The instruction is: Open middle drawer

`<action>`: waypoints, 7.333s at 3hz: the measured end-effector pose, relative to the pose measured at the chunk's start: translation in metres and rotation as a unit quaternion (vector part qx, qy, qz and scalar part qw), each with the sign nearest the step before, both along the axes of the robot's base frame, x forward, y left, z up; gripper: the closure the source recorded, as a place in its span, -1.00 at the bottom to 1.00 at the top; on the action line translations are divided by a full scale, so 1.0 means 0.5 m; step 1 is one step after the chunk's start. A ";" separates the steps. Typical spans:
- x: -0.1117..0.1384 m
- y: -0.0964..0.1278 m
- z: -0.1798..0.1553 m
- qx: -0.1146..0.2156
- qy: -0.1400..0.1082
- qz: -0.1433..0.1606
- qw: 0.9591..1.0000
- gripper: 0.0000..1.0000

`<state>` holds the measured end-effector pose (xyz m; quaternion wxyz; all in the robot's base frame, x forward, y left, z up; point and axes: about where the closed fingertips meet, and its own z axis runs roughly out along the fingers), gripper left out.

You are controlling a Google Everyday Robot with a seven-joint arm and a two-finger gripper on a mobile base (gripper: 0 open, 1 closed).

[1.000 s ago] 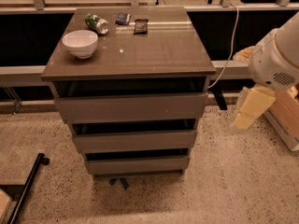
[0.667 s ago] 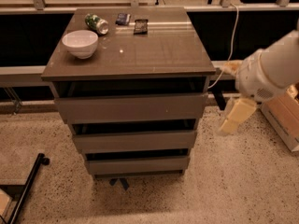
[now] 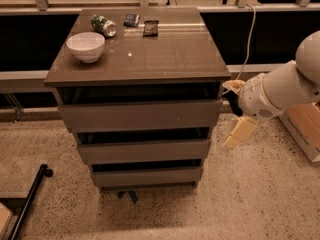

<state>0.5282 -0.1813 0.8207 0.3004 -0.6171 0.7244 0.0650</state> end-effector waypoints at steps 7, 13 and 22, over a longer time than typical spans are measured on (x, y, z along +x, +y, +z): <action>0.053 0.374 -0.512 0.201 0.174 0.031 0.963 -1.00; 0.272 0.161 -0.708 0.246 0.144 -0.094 0.954 -1.00; 0.291 0.144 -0.751 0.249 0.197 -0.103 0.943 -0.29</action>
Offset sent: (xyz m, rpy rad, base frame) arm -0.0061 0.1260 -0.1021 0.3328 0.1268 0.0957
